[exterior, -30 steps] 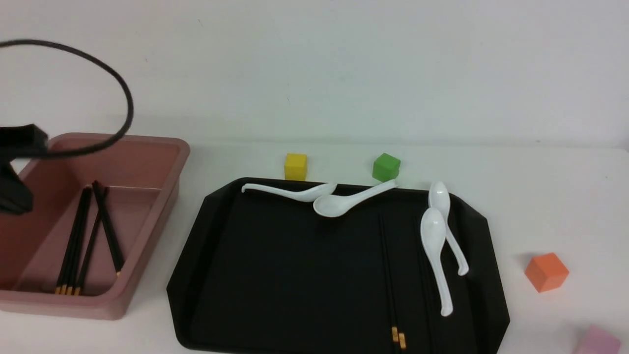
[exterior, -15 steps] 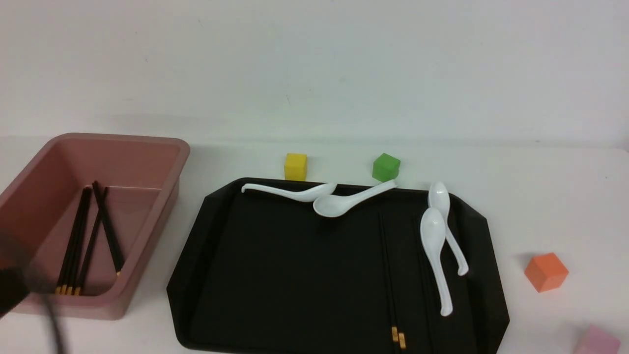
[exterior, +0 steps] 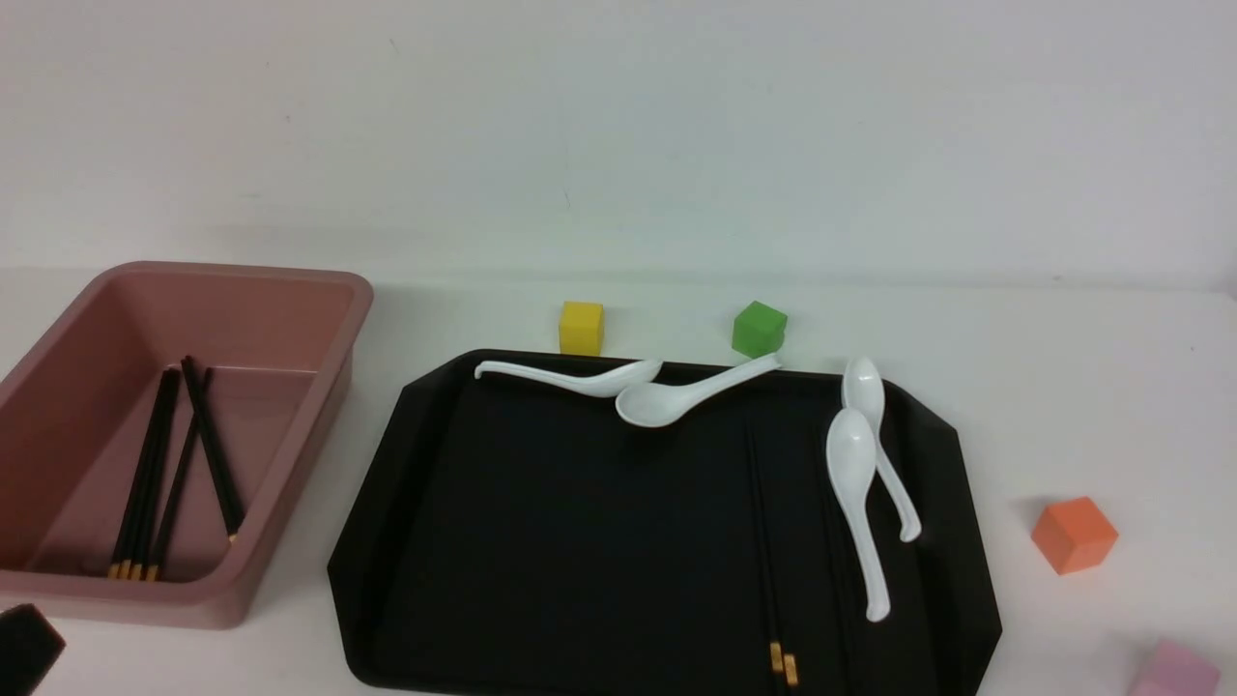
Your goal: On white tablecloth take chopsticks from black tray and put them in box.
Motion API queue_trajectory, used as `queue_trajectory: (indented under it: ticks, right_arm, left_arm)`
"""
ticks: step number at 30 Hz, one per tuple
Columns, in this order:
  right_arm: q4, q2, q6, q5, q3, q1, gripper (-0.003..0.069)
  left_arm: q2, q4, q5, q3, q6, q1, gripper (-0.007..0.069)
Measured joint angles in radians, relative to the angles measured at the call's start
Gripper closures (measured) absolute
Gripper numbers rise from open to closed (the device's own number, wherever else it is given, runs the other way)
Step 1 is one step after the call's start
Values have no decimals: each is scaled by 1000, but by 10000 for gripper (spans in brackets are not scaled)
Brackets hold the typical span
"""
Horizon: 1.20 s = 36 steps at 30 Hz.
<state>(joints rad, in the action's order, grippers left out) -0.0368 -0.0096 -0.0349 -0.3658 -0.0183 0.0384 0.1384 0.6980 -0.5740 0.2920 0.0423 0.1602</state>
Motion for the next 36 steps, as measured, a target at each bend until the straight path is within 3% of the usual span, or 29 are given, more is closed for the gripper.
queue_trajectory:
  ticks: [12, 16, 20, 22, 28, 36]
  right_arm:
    - [0, 0, 0, 0, 0, 0, 417]
    - [0, 0, 0, 0, 0, 0, 417]
    - [0, 0, 0, 0, 0, 0, 417]
    - [0, 0, 0, 0, 0, 0, 417]
    - [0, 0, 0, 0, 0, 0, 417]
    - [0, 0, 0, 0, 0, 0, 417]
  left_arm:
    - [-9, -25, 118, -122, 80, 0, 637]
    - [-51, -106, 126, -147, 74, -2, 636]
    - [-73, -244, 129, -147, -7, -51, 636]
    - [-78, -385, 130, -148, -127, -121, 634]
    - [-99, -618, 146, -207, -347, -252, 627]
    - [-150, -653, 165, -306, -372, -265, 625]
